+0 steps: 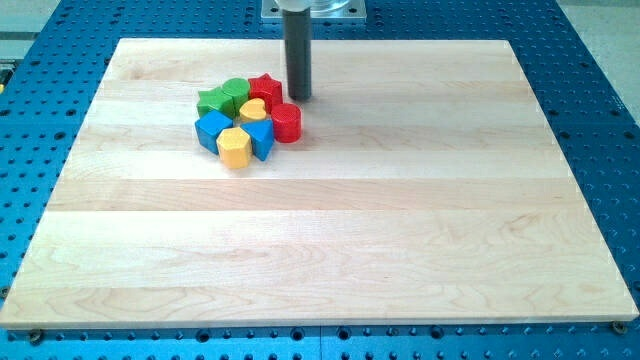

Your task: Slightly push the hexagon upwards

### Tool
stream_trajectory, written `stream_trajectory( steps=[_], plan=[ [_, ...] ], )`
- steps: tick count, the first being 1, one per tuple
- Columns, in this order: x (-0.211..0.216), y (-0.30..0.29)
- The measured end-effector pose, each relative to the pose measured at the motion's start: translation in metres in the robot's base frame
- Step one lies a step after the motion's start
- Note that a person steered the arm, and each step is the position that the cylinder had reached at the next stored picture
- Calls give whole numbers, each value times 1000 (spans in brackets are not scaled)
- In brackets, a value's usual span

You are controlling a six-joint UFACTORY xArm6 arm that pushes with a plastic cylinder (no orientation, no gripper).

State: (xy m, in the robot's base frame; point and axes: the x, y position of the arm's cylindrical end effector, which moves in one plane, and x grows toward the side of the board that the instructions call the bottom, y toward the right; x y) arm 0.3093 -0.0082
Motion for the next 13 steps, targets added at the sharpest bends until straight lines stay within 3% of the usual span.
stream_trajectory(
  steps=[1, 3, 4, 5, 7, 10, 13],
  plan=[
    [31, 38],
    [150, 44],
    [205, 1],
    [232, -57],
    [205, -101],
    [146, -98],
    [140, -96]
  ],
)
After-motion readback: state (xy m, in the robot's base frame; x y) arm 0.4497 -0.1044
